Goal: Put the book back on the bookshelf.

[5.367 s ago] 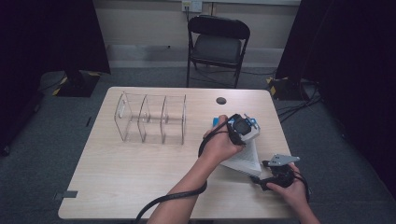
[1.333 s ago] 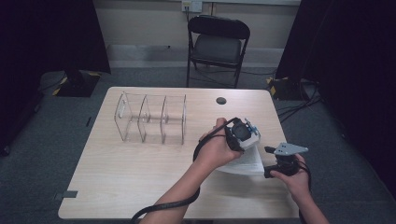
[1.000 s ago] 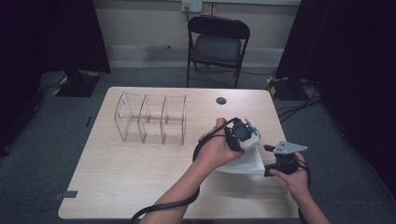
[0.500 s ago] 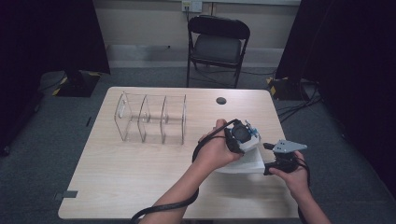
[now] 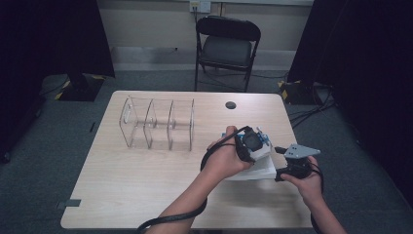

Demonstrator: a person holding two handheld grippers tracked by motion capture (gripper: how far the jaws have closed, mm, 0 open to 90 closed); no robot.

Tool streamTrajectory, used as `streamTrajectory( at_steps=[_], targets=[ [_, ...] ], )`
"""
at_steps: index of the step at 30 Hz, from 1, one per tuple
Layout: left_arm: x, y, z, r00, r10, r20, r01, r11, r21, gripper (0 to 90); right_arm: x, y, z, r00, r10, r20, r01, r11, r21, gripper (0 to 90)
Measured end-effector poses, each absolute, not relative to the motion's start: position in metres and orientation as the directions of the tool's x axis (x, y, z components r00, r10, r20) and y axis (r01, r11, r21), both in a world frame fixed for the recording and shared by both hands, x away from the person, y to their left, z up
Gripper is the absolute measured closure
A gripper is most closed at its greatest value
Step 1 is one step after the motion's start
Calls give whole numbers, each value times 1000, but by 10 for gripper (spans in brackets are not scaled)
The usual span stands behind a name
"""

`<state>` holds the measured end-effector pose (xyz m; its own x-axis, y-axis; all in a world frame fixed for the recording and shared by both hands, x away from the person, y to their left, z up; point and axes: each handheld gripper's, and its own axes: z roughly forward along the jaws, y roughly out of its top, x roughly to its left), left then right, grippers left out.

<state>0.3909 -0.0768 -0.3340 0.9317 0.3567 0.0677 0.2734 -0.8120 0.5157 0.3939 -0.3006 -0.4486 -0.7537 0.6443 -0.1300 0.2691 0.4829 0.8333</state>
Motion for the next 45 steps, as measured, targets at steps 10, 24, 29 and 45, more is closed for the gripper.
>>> streamTrajectory(
  at_steps=[10, 24, 29, 45],
  targets=[
    [390, -77, -332, 933, 354, 70, 269, -813, 516, 741, 394, -299, -445, -753, 640, -156, 248, 495, 833, 126],
    [388, -77, -329, 937, 341, 76, 258, -821, 509, 743, 395, -297, -443, -770, 611, -183, 211, 515, 831, 125],
    [388, -78, -325, 940, 332, 81, 248, -827, 505, 744, 396, -296, -440, -777, 599, -194, 197, 524, 828, 125],
    [392, -74, -311, 941, 325, 90, 240, -833, 498, 747, 399, -286, -426, -803, 540, -253, 121, 564, 817, 124]
  ],
)
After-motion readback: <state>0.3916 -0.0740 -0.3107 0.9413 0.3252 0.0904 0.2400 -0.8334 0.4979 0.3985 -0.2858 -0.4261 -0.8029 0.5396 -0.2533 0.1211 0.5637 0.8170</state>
